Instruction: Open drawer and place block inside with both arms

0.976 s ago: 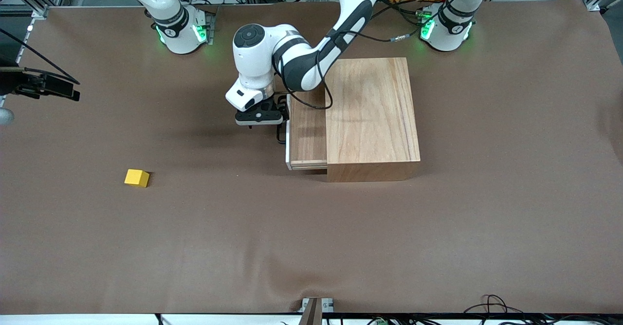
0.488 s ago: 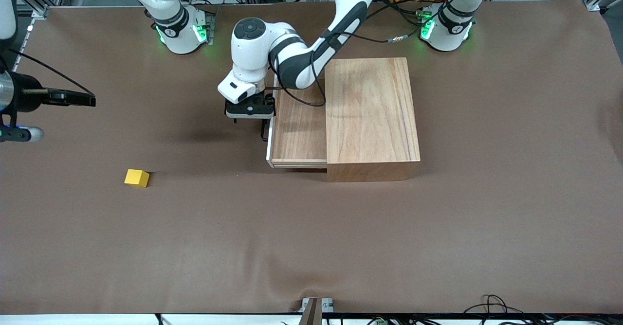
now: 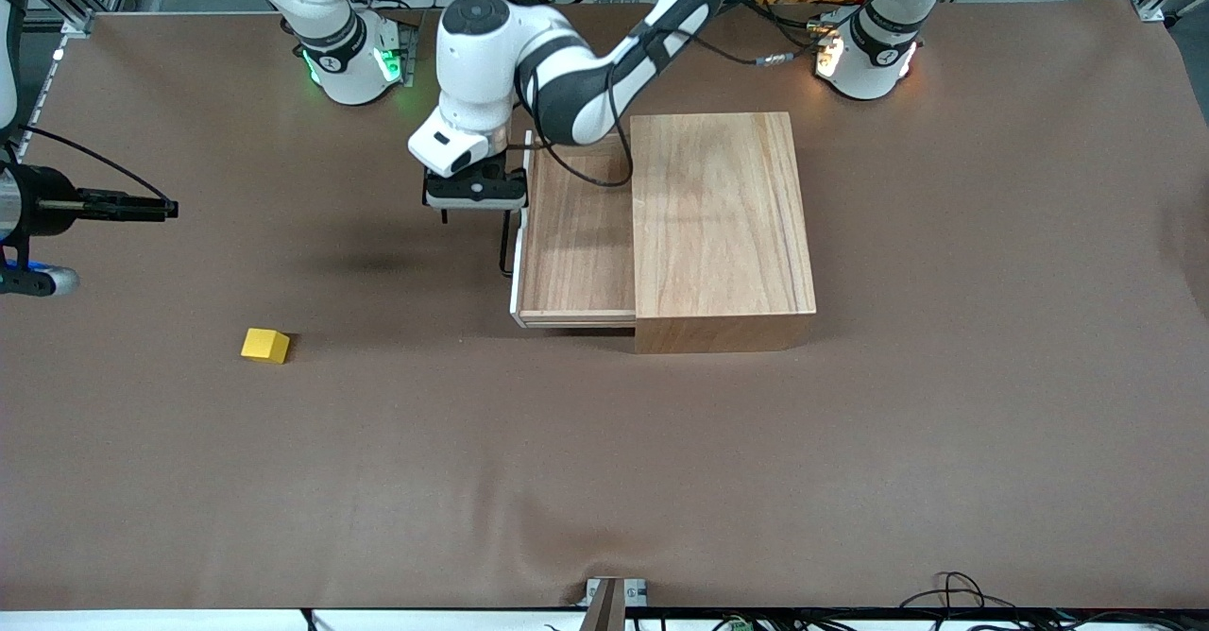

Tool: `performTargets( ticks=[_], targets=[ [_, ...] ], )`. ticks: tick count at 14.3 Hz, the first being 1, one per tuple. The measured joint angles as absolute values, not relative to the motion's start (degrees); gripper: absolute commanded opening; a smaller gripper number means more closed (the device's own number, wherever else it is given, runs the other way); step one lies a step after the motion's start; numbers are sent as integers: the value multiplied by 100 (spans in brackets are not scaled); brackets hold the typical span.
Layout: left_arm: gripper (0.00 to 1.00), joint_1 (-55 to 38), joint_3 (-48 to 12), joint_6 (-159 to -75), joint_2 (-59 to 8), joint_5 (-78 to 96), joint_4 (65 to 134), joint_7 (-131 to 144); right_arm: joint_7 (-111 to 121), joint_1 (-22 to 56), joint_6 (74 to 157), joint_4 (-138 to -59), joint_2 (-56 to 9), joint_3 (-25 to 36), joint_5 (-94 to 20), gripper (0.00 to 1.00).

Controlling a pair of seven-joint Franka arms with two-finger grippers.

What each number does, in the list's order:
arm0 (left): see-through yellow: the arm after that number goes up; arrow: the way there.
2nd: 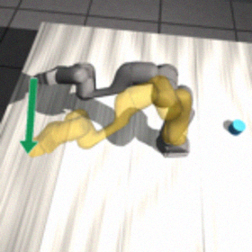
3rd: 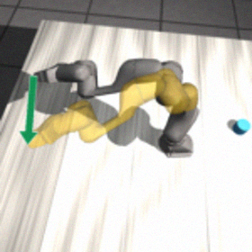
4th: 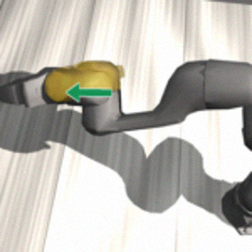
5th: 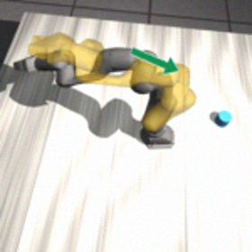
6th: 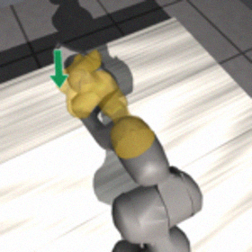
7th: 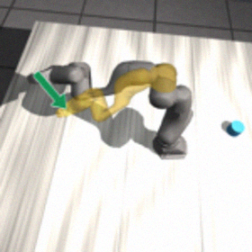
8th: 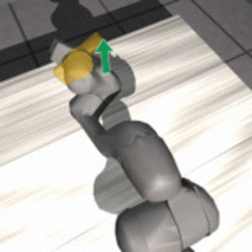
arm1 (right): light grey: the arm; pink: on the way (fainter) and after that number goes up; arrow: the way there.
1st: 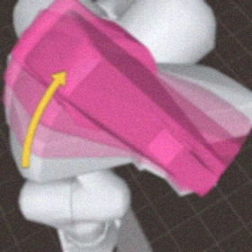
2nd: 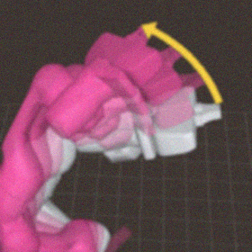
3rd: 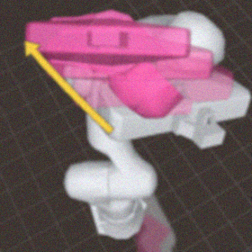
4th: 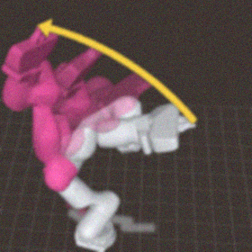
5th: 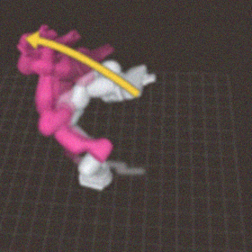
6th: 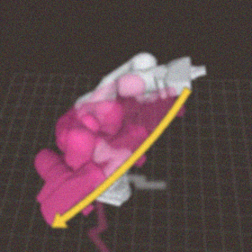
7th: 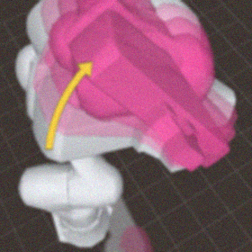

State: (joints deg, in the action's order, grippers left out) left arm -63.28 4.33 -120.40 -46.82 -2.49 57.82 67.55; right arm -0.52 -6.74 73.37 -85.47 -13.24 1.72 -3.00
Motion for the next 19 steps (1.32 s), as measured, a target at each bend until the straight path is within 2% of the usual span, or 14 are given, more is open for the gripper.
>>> performTargets(
  ticks=[4,7,9,12,19],
  targets=[
    [100,-6239,631,-10183,-3832,-793,5767,6566,-52,-623,8745,-8984,-1789,119,-306,100],
    [100,-5660,750,-9035,-3180,-918,5775,5868,-47,-605,10056,-9556,-2056,114,-306,100],
    [100,-4990,759,-8720,-2845,-919,5794,5506,96,-606,10770,-9860,-2198,116,-298,100],
    [100,-3804,743,-8501,-2495,-706,5842,4767,727,-636,11404,-9955,-2497,138,-293,100],
    [100,-1059,653,-7907,-2033,-71,5921,2171,1198,-847,12108,-10012,-3119,146,-299,100]
  ],
)
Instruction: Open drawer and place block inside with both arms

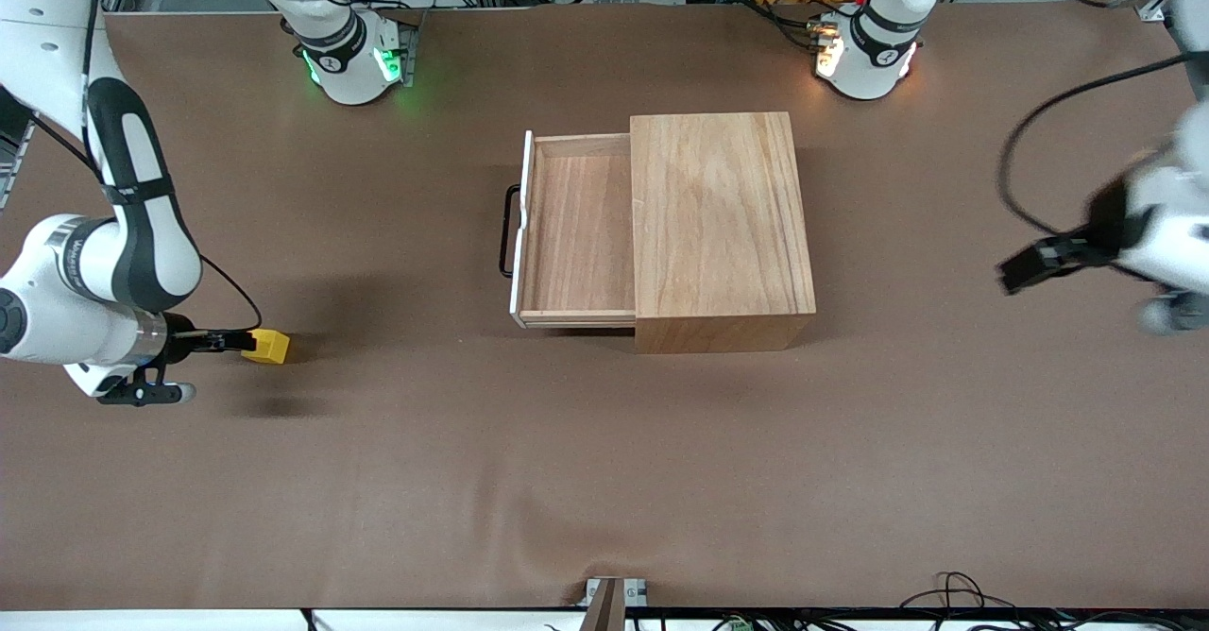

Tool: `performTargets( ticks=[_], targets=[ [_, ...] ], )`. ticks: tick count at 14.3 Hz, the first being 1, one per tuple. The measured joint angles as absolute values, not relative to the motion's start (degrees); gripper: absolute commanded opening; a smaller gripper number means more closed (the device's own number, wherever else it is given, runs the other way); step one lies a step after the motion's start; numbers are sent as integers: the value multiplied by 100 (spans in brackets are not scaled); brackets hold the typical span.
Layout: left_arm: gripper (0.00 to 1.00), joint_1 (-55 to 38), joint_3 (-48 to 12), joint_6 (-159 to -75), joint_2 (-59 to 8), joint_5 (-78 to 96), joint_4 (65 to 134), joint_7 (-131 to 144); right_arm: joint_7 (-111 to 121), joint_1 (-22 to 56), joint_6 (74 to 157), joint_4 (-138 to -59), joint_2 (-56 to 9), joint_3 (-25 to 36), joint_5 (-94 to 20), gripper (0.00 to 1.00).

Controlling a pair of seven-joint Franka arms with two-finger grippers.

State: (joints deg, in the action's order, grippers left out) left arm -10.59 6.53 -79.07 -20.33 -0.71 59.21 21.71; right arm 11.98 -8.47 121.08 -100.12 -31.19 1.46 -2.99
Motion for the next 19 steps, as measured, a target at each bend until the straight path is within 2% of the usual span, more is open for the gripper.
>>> performTargets(
  ticks=[3,6,9,12,14,18,19],
  targets=[
    [100,-622,545,-7875,-1883,-43,6035,1712,1197,-836,12755,-10379,-3216,123,-301,100],
    [100,-392,526,-7877,-1686,-43,6301,1084,1124,-826,12992,-10594,-3223,115,-395,100],
    [100,-293,475,-8217,-986,-43,7381,894,979,-810,12999,-10596,-3222,110,-633,99],
    [100,-285,409,-8568,-134,-43,8560,810,941,-809,13033,-10614,-3224,116,-654,72],
    [100,-281,399,-8650,152,-43,8903,784,941,-818,13068,-10631,-3239,128,-656,56],
    [100,-126,400,-8722,219,-43,8999,450,936,-819,13088,-10630,-3260,133,-659,37],
    [100,-89,401,-8735,219,-43,9000,425,936,-819,13088,-10630,-3259,133,-659,35]
  ],
)
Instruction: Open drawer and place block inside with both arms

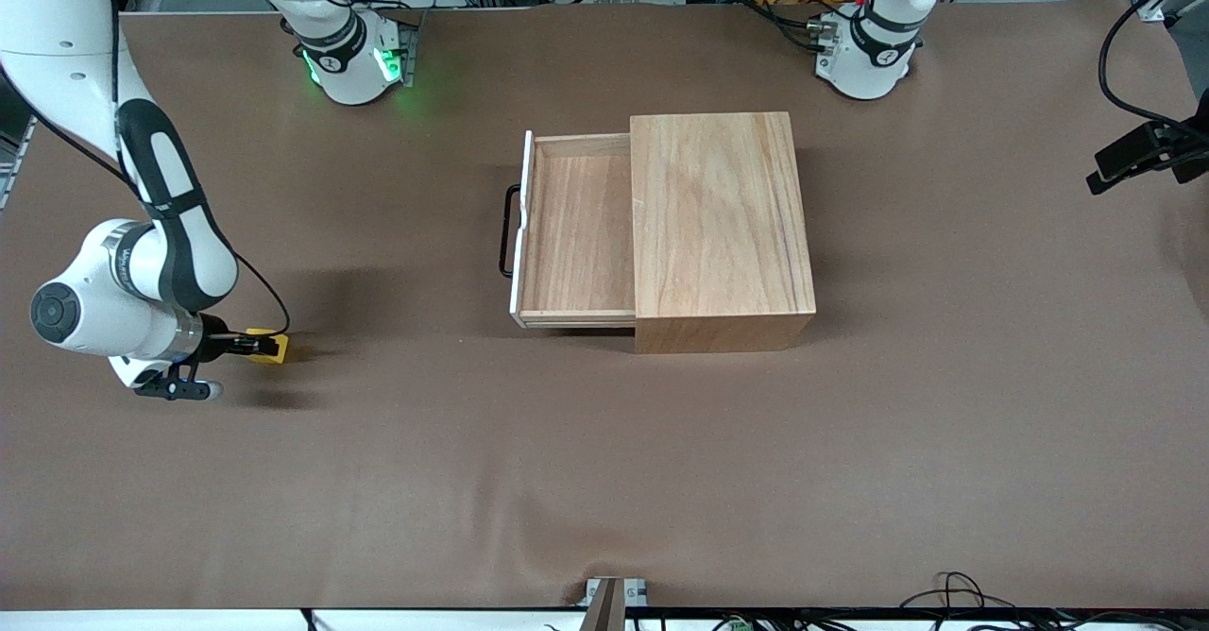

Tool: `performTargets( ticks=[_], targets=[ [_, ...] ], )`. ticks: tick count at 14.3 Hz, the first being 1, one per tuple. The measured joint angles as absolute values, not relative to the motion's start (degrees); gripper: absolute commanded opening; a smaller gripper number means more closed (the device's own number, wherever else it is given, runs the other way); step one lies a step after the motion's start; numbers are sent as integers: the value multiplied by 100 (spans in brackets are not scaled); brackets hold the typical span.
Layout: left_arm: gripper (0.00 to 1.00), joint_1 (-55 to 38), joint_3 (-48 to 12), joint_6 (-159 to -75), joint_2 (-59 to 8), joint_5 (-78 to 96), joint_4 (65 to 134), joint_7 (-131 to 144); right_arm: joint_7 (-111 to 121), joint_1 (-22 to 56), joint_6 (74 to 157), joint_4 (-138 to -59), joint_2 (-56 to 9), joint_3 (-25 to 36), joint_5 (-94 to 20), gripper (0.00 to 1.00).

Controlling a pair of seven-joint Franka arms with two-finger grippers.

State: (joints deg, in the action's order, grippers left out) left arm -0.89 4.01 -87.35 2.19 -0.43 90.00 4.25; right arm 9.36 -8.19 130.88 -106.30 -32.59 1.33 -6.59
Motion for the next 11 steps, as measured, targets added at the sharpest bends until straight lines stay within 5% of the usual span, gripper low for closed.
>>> performTargets(
  ticks=[5,11],
  targets=[
    [100,41,406,-8755,224,-43,8933,407,935,-794,12996,-10592,-3254,118,-659,33],
    [100,196,409,-8558,276,-43,8884,309,936,-681,10770,-9637,-2823,52,-666,33]
  ],
)
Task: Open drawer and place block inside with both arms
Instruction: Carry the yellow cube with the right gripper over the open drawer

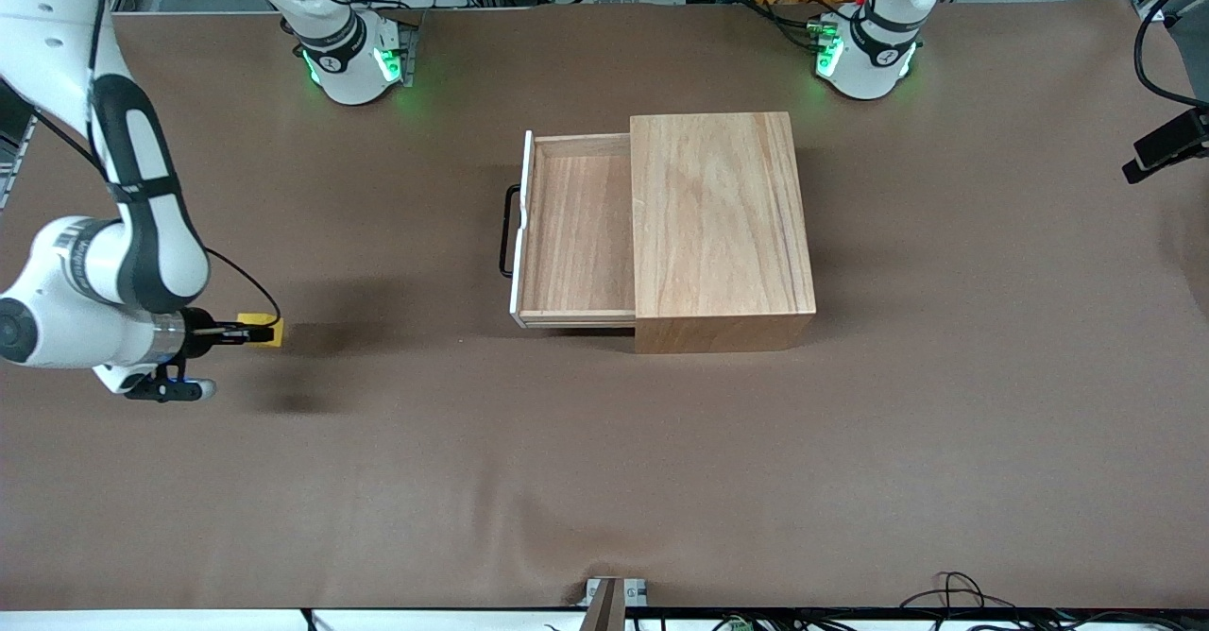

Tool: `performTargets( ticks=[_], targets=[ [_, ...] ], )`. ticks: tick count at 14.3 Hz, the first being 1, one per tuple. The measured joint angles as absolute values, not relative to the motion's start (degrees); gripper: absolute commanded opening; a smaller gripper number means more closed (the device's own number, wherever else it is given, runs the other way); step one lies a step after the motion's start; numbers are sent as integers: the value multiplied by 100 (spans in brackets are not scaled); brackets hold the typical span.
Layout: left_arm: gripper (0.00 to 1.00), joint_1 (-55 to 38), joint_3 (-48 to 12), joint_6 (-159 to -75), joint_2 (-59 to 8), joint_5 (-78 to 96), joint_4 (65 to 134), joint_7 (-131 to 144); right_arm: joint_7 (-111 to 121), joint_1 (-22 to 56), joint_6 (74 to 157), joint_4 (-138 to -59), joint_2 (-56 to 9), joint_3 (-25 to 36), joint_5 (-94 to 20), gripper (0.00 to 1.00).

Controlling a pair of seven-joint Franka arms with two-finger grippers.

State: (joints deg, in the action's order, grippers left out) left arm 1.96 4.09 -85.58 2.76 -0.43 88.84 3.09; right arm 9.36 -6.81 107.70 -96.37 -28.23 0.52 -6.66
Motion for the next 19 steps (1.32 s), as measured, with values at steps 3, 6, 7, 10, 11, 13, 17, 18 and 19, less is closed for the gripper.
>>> performTargets(
  ticks=[3,6,7,10,11,13,17,18,19],
  targets=[
    [100,196,398,-8551,279,-43,8842,309,923,-396,9947,-9468,-2124,-164,-690,33],
    [100,189,364,-8550,281,-43,8834,309,667,201,9499,-9465,-1341,-242,-840,34],
    [100,188,356,-8550,281,-43,8833,309,572,356,9423,-9472,-1140,-261,-953,34],
    [100,183,347,-8546,281,-43,8833,309,429,874,9410,-9510,-827,-290,-1196,37],
    [100,179,344,-8546,281,-43,8833,309,369,1145,9508,-9522,-816,-295,-1201,37],
    [100,175,337,-8545,281,-43,8833,309,-159,1793,9834,-9613,-839,-303,-1121,37],
    [100,175,334,-8544,281,-43,8833,309,-2256,2964,10517,-9729,-1088,-311,-632,36],
    [100,174,333,-8544,281,-43,8833,309,-2674,3168,10650,-9731,-1196,-310,-589,36],
    [100,175,333,-8544,281,-43,8833,309,-2993,3321,10754,-9732,-1307,-308,-566,36]
  ],
)
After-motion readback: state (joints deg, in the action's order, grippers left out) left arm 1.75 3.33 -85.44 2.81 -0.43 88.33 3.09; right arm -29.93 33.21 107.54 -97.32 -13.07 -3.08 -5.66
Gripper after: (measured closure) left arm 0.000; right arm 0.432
